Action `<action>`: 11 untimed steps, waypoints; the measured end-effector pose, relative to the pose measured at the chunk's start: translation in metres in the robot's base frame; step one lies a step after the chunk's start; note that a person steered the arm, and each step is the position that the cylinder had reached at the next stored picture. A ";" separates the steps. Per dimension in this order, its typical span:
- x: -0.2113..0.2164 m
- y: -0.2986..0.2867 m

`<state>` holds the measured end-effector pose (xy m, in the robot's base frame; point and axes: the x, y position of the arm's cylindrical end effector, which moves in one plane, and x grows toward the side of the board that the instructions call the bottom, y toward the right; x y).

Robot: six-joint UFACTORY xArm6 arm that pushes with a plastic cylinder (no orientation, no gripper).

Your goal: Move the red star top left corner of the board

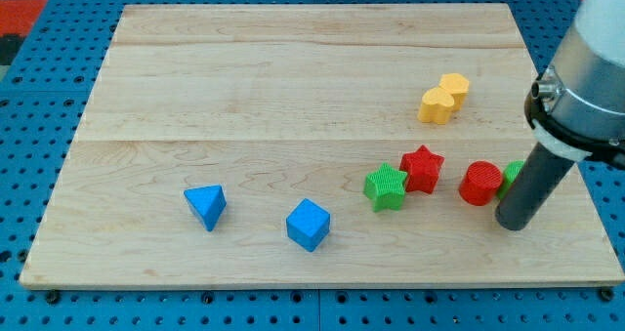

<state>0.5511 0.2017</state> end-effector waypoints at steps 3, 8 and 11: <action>-0.068 -0.090; -0.097 -0.271; -0.198 -0.222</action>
<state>0.3536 -0.0198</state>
